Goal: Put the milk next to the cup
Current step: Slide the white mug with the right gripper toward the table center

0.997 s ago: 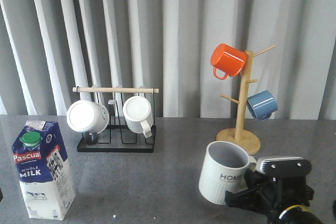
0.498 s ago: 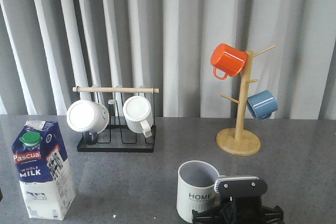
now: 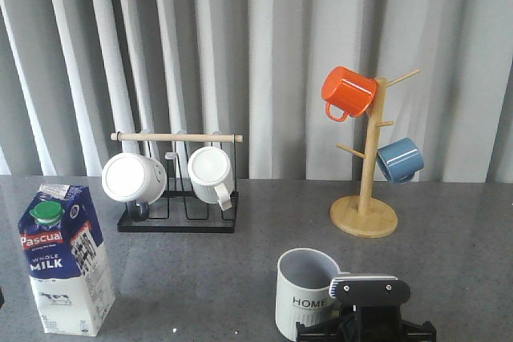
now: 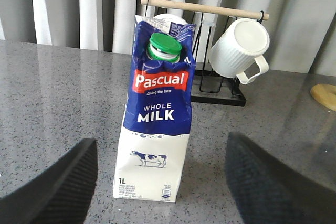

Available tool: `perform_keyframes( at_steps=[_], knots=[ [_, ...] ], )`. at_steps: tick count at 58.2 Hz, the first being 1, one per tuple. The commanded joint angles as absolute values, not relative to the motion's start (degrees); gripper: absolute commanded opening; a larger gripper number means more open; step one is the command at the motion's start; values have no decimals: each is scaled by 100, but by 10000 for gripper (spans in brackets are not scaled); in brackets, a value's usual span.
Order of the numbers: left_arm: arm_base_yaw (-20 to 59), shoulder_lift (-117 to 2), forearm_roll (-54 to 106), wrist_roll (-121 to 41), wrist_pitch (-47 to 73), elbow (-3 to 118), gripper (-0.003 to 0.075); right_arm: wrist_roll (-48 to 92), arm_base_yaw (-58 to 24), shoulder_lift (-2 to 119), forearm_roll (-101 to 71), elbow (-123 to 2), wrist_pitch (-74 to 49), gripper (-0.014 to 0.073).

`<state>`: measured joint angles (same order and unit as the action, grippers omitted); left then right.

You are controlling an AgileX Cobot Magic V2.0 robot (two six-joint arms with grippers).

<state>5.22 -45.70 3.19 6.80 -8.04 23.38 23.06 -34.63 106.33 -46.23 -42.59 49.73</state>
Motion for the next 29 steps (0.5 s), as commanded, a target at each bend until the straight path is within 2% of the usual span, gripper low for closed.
perform_keyframes(
  at_steps=[1,29],
  knots=[
    [525,-4554,334,672,-1224,2534,504,2339,-3456,10397,-4338,-4405,5333,4],
    [525,-4554,334,672,-1223,2534,503,2339,-3463,10530,-4286,-4405,5326,13]
  ],
)
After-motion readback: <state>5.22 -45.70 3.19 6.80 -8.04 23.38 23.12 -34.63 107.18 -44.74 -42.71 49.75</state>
